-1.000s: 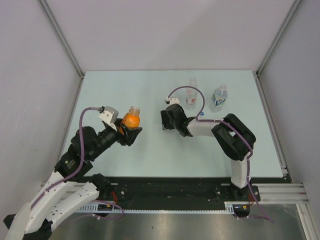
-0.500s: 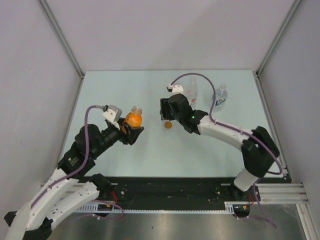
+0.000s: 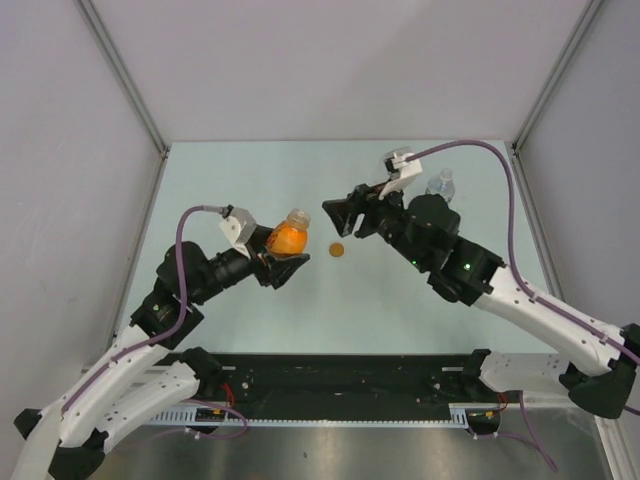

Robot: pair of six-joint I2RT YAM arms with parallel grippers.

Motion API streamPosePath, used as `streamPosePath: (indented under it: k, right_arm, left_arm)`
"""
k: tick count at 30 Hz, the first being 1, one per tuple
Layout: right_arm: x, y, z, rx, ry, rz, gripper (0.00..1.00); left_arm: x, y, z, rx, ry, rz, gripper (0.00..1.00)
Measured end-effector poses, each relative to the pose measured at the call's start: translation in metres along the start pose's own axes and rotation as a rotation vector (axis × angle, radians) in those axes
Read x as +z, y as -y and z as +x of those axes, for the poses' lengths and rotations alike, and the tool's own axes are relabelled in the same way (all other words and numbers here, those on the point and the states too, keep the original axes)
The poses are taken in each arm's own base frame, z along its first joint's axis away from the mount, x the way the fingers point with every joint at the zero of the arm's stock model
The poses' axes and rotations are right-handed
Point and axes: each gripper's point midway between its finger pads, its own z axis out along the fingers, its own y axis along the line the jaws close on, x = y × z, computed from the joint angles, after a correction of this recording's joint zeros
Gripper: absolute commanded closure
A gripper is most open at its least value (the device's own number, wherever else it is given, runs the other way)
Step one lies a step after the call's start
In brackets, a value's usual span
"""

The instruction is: Unscrew the bottle caps

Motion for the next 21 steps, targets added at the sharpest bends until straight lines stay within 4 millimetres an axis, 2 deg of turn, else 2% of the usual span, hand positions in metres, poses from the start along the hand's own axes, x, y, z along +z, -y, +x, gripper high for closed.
streamPosePath:
  k: [2,6,10,13,17,21]
  right_arm:
    - [-0.013,-0.003,-0.007,0.038,0.018,-0.046,0.34]
    - [-0.051,-0.011,-0.019,0.146,0.079,-0.188,0.32]
    - [-0.075,-0.026,-0.044,0.248,0.14,-0.338,0.31]
    - [-0.087,-0.043,-0.055,0.286,0.148,-0.441,0.29]
    - [-0.092,-0.06,-0.05,0.296,0.116,-0.517,0.26]
    - [-0.088,-0.073,-0.027,0.268,0.057,-0.521,0.25]
  left_arm:
    - [0.003,0.016,-0.003,0.022,0.035,0.102,0.96]
    - [0.004,0.041,-0.004,0.062,0.101,0.268,1.0]
    - [0.009,0.05,-0.005,0.088,0.136,0.342,1.0]
    - [0.016,0.053,-0.004,0.095,0.141,0.374,1.0]
    - [0.027,0.05,0.004,0.069,0.116,0.372,1.0]
    - [0.033,0.047,0.01,0.05,0.097,0.368,1.0]
